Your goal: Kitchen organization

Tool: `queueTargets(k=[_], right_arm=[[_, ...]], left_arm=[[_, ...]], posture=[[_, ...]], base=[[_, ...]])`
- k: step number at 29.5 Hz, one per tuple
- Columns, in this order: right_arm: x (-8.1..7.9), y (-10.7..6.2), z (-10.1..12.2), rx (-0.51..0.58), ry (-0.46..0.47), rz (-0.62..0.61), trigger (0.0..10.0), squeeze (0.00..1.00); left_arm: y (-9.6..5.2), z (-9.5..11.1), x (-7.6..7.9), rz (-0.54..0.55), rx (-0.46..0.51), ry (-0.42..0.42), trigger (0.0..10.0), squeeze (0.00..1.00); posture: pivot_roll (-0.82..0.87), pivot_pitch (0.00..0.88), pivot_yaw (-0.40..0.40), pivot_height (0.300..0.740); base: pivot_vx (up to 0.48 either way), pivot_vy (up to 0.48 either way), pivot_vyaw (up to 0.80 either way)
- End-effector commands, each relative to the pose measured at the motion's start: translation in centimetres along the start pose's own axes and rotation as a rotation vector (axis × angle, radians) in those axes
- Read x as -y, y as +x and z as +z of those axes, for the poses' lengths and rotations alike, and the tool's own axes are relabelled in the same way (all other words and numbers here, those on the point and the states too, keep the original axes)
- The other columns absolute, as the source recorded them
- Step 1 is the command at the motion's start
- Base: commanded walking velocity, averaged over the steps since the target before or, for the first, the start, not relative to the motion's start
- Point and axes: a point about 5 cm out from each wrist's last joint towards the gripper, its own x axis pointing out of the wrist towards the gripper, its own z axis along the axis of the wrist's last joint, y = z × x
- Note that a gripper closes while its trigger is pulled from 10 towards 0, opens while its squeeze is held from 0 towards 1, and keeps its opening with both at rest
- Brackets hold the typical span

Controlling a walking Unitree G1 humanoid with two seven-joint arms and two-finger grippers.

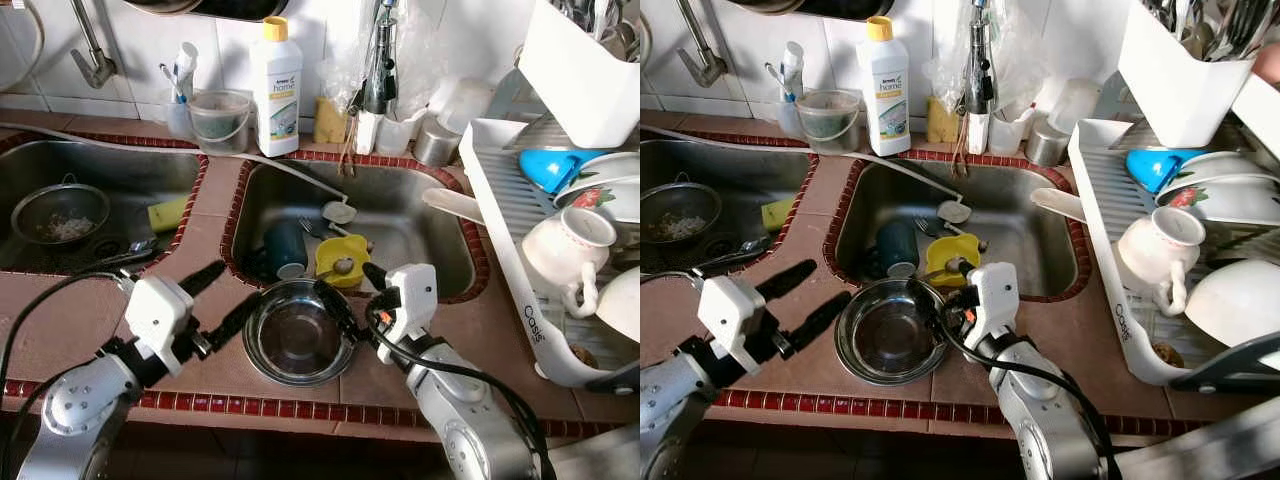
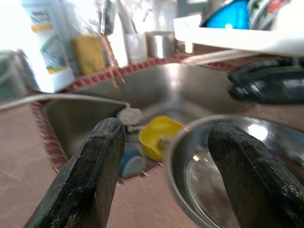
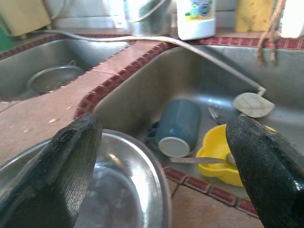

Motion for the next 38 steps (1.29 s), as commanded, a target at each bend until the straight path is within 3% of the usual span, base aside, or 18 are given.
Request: queueTargets(k=[1,17,30,31,34,35,36,37,38], right_arm=[[0.6,0.1,0.3,-0.003,0.014,-0.037,10.0,0.0],[0.8,0.7,-0.4,-0.079,0.13,-0.084,10.0,0.0],[-0.4,0.7,-1.1,-0.142,0.112,-0.012,10.0,0.0],[-0.5,0.6,-1.4,-0.166,0.108,-0.013,8.2,0.0],[-0.6,0.5,-1.8,-0.188,0.109,-0.008,8.4,0.0],[-0.7,0.3,-1.9,-0.182,0.109,-0.006,5.0,0.0],[-0.6,0.3,-2.0,-0.189,0.12,-0.014,4.4,0.0],[-0.6,0.1,-2.1,-0.191,0.13,-0.017,0.0,0.0],[-0.6,0.1,-2.1,-0.196,0.131,-0.024,0.0,0.0]], left_arm=[[-0.1,0.2,0.5,-0.038,0.004,0.034,10.0,0.0],[0.1,0.9,1.5,-0.08,0.029,0.039,10.0,0.0],[0.4,1.6,1.6,-0.065,0.057,0.037,10.0,0.0],[0.4,1.7,1.7,-0.064,0.06,0.037,10.0,0.0],[0.5,1.8,1.7,-0.062,0.064,0.037,10.0,0.0],[0.5,1.9,1.6,-0.06,0.067,0.037,10.0,0.0],[0.6,1.9,1.6,-0.058,0.068,0.036,10.0,0.0],[0.6,2.0,1.6,-0.058,0.071,0.035,10.0,0.0],[0.6,2.0,1.6,-0.058,0.072,0.035,10.0,0.0]], posture=[[-0.05,0.098,-0.059,0.74],[-0.04,0.113,-0.059,0.74],[-0.03,0.126,-0.074,0.74],[-0.03,0.125,-0.075,0.74],[-0.03,0.127,-0.077,0.74],[-0.04,0.128,-0.076,0.74],[-0.04,0.129,-0.076,0.74],[-0.04,0.129,-0.076,0.74],[-0.04,0.131,-0.076,0.74]], base=[[0.0,0.0,0.0],[0.0,0.0,0.0],[0.0,0.0,0.0],[0.0,0.0,0.0],[0.0,0.0,0.0],[0.0,0.0,0.0],[0.0,0.0,0.0],[0.0,0.0,0.0],[0.0,0.0,0.0]])
